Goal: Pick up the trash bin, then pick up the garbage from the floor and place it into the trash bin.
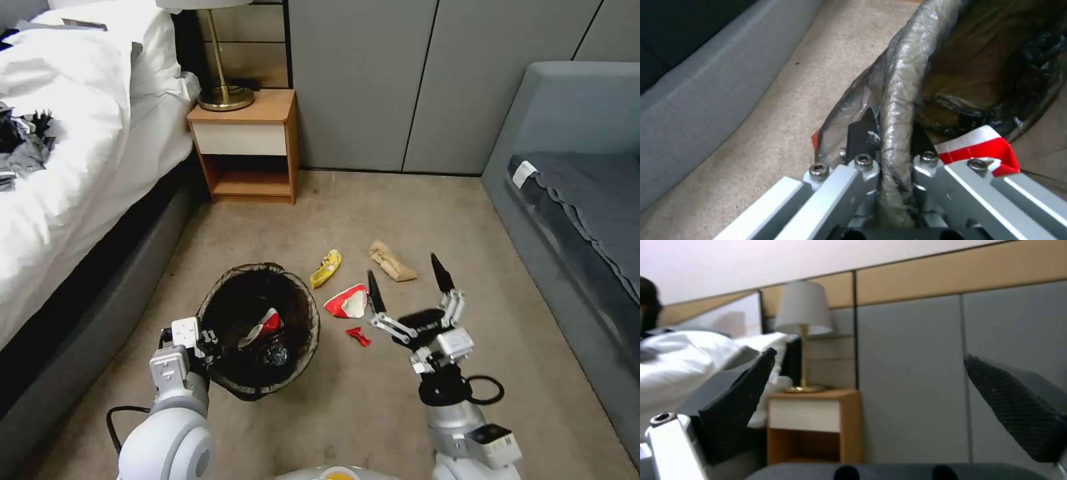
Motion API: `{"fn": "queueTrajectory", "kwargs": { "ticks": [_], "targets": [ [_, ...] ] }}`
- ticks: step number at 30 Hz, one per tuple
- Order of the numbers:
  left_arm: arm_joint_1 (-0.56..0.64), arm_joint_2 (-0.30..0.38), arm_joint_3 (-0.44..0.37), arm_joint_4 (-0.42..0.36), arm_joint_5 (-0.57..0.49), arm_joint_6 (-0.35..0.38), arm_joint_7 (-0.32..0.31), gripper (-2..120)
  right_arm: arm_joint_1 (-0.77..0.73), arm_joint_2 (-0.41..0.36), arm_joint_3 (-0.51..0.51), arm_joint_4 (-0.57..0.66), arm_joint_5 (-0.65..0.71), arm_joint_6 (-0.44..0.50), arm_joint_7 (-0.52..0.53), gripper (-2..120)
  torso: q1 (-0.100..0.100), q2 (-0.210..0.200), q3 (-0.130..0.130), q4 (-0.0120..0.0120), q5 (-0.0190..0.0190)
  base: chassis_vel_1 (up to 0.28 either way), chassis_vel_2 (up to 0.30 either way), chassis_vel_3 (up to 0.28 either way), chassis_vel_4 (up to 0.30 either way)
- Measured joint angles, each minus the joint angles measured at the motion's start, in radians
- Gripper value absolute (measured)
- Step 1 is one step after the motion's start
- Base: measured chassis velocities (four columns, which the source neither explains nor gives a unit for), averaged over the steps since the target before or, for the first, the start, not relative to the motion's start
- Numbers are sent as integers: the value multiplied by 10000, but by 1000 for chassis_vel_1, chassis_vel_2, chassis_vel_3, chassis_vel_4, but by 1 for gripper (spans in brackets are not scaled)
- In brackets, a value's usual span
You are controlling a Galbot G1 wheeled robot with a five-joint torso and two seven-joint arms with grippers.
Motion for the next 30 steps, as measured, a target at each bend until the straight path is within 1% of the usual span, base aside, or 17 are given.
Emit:
{"fn": "queueTrajectory", "kwargs": {
  "ticks": [5,10,22,30],
  "targets": [
    [5,-45,-7,27,1,0,-20,0,-104,21,343,-465,0,318,176,100,0,0,0,0,0,0,0,0,0],
    [-6,-123,9,30,29,-1,-32,0,-109,17,583,-771,6,445,226,100,0,0,0,0,0,0,0,0,0],
    [2,-156,18,23,51,0,-44,0,136,33,652,-815,105,420,106,100,0,0,0,1,0,0,0,0,0],
    [17,-126,29,-4,47,0,-53,0,158,59,645,-828,100,404,74,100,0,0,0,1,0,-110,90,89,-112]
  ]
}}
